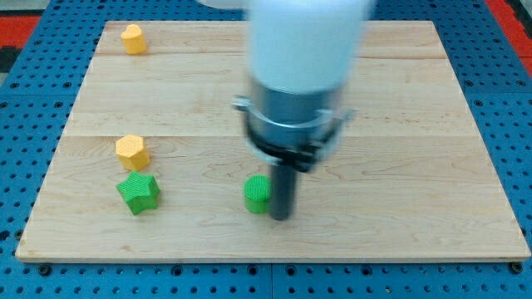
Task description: Push the yellow heart above to the yellow hexagon
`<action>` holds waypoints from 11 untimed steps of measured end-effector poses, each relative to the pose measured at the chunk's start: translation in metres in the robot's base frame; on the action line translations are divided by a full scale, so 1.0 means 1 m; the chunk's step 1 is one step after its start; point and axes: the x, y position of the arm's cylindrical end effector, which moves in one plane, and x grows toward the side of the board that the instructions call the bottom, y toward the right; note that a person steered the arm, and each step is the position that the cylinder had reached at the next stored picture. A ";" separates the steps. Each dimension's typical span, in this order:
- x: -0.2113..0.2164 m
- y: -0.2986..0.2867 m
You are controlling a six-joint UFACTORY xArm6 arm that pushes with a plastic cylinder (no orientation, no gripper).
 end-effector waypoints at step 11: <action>-0.290 -0.180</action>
